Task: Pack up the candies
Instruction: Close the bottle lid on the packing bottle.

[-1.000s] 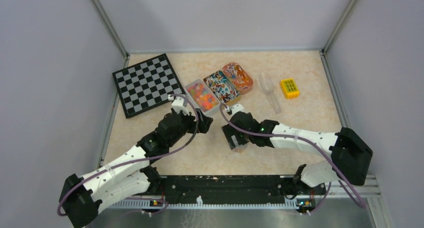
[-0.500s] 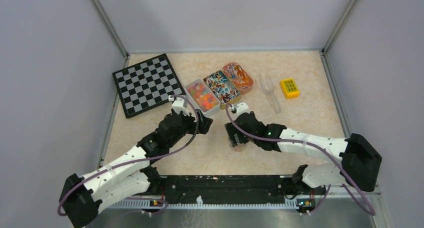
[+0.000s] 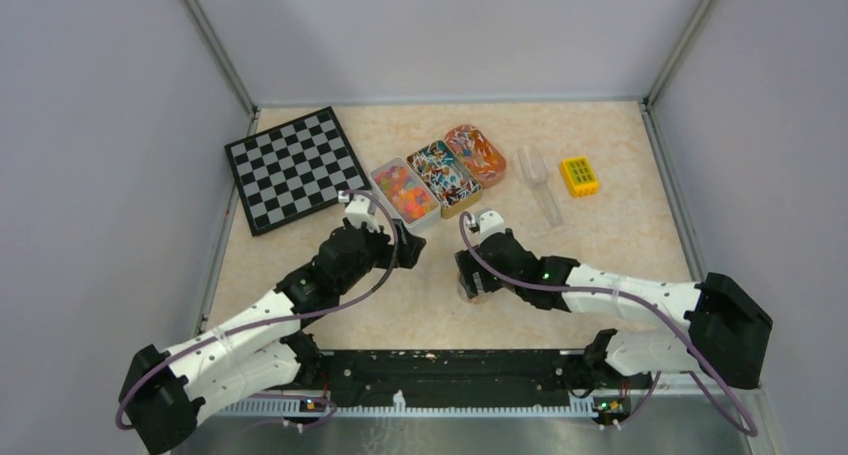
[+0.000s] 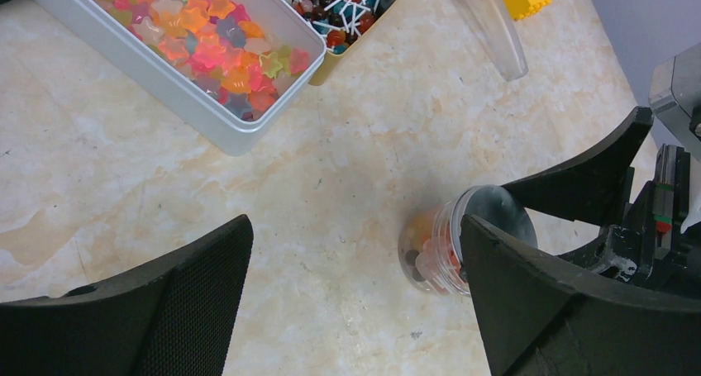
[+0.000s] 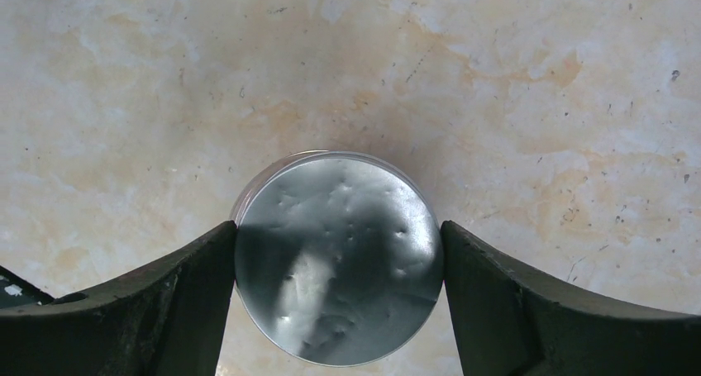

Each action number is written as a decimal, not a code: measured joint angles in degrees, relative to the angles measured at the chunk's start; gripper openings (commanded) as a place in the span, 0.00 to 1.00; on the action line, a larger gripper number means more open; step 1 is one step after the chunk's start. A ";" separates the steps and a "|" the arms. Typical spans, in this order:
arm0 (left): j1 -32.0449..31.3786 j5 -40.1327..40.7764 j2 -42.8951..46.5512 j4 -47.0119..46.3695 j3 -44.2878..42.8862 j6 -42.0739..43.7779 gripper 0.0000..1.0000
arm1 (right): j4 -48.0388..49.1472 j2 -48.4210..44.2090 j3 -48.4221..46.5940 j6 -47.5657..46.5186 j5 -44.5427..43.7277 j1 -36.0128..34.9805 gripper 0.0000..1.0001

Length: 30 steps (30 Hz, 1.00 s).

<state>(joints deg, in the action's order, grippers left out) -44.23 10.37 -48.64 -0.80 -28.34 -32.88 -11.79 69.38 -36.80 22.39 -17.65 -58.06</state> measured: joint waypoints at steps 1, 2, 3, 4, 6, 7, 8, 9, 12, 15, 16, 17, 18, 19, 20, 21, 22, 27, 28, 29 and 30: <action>0.00 0.00 -0.04 -0.02 0.02 0.00 0.99 | 0.28 0.00 0.15 0.17 0.07 0.00 0.79; 0.00 0.00 -0.13 -0.02 0.07 0.00 0.99 | 0.44 0.00 0.15 0.24 0.11 0.00 0.79; 0.00 0.00 -0.28 -0.02 0.09 0.00 0.99 | 0.50 0.00 0.15 0.26 0.20 -0.02 0.79; 0.00 0.00 -0.39 -0.02 0.09 -0.02 0.99 | 0.52 0.00 0.15 0.31 0.26 -0.07 0.79; 0.00 -0.02 -0.50 -0.02 0.13 -0.02 0.99 | 0.52 0.02 0.15 0.33 0.33 -0.17 0.79; 0.00 0.00 -0.61 -0.04 0.17 -0.02 0.99 | 0.52 0.02 0.15 0.33 0.33 -0.28 0.79; 0.00 -0.02 -0.66 -0.02 0.17 -0.02 0.99 | 0.52 0.02 0.15 0.33 0.33 -0.44 0.79; 0.00 0.00 -0.66 -0.02 0.24 -0.02 0.99 | 0.52 0.02 0.15 0.31 0.33 -0.59 0.79; 0.00 0.00 -0.70 -0.04 0.28 -0.02 0.99 | 0.37 0.02 0.07 0.31 0.11 -1.44 0.79; 0.00 -0.02 -0.76 -0.04 0.31 -0.02 0.99 | 0.15 0.02 -0.15 0.31 -0.81 -2.95 0.80; 0.00 -0.02 -0.76 -0.07 0.31 -0.02 0.99 | -0.04 0.02 -0.24 0.31 -1.07 -3.39 0.80; 0.00 -0.02 -0.76 -0.07 0.31 -0.02 0.99 | -0.28 0.11 -0.46 0.31 -1.38 -3.82 0.80; 0.00 -0.02 -0.76 -0.04 0.31 -0.02 0.99 | -0.26 0.20 -0.59 0.31 -1.62 -4.11 0.81; 0.00 -0.02 -0.76 -0.07 0.31 -0.02 0.99 | -0.46 0.35 -0.81 0.31 -1.88 -4.37 0.81; 0.00 -0.02 -0.76 -0.07 0.31 -0.02 0.99 | -0.42 0.48 -0.85 0.31 -2.01 -4.46 0.82; 0.00 -0.02 -0.76 -0.07 0.31 0.00 0.99 | -0.44 0.57 -0.85 0.39 -2.03 -4.48 0.83; 0.00 -0.04 -0.76 -0.07 0.33 -0.02 0.99 | -0.42 0.61 -0.85 0.39 -2.08 -4.52 0.83; 0.00 -0.15 -0.83 -0.07 0.33 0.00 0.99 | -1.11 0.66 -1.64 0.31 -2.27 -4.52 0.83; 0.00 -0.20 -0.87 -0.07 0.33 0.00 0.99 | -1.14 0.66 -1.84 0.31 -2.27 -4.52 0.83; 0.00 -0.24 -0.90 -0.04 0.33 0.00 0.99 | -1.01 0.72 -1.99 0.31 -2.27 -4.52 0.83; 0.00 -0.24 -0.92 -0.04 0.31 0.00 0.99 | -1.09 0.90 -2.19 0.28 -2.27 -4.52 0.83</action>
<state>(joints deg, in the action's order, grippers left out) -44.23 10.13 -49.56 -0.84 -28.03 -32.88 -12.88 70.28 -38.98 22.68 -19.92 -62.59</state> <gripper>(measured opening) 0.987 0.839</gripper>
